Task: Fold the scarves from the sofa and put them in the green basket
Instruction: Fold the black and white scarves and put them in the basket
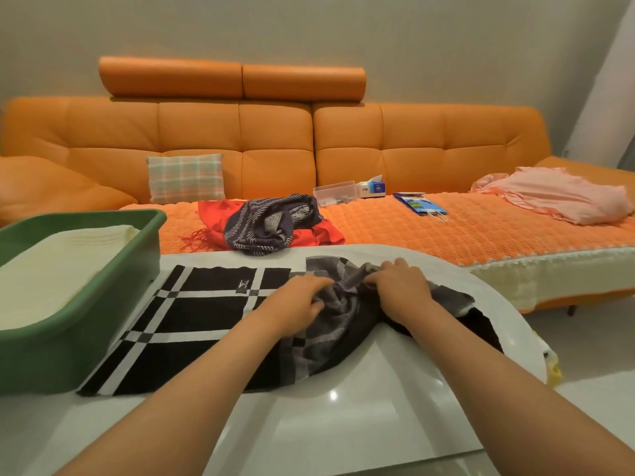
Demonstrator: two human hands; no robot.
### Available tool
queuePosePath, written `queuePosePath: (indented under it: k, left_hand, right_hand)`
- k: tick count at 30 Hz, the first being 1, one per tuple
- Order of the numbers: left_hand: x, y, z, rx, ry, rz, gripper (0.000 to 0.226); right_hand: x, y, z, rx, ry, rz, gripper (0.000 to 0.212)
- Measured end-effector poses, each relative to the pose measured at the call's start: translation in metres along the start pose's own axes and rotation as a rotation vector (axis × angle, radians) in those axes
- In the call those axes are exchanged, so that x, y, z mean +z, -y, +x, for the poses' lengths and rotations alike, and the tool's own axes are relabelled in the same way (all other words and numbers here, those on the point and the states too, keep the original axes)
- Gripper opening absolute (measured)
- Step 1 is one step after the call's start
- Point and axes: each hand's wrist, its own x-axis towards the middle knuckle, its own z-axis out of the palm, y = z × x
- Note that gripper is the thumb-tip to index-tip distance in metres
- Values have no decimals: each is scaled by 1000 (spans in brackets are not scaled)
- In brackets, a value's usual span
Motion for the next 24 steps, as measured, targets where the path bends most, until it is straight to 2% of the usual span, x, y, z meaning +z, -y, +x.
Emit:
queuePosePath:
  k: [3, 5, 7, 9, 11, 12, 13, 14, 16, 17, 20, 24]
  left_hand:
    - [7, 10, 8, -48, 187, 224, 60]
    - [6, 10, 13, -86, 177, 315, 55]
    - [1, 2, 16, -83, 99, 379, 47]
    - [-2, -9, 20, -1, -66, 309, 30]
    - [-5, -28, 20, 59, -129, 117, 15]
    - [-7, -38, 19, 52, -82, 42, 19]
    - [-7, -48, 17, 38, 4, 19, 26]
    - [-5, -55, 16, 33, 91, 68, 33]
    - [2, -62, 12, 45, 173, 248, 42]
    - [5, -61, 11, 57, 172, 303, 39]
    - [4, -57, 7, 71, 120, 227, 16]
    - [-9, -54, 1, 48, -150, -72, 13]
  right_hand:
    - [-7, -13, 7, 247, -151, -99, 20]
    - [-10, -21, 11, 345, -100, -213, 18]
    - [-5, -20, 13, 391, -14, -297, 22]
    - [2, -17, 18, 325, -69, -283, 33]
    - [4, -15, 23, 68, -217, -176, 47]
    - [3, -12, 23, -106, -232, -81, 52]
    - [-1, -9, 22, -232, -160, 57, 53]
    - [-6, -5, 20, -271, -24, 183, 55]
    - [-5, -3, 12, -274, 188, 221, 63]
    - [-2, -4, 9, -294, 197, 143, 67]
    - [6, -14, 5, -320, 77, -69, 69]
    - [3, -27, 5, -256, -154, -156, 31]
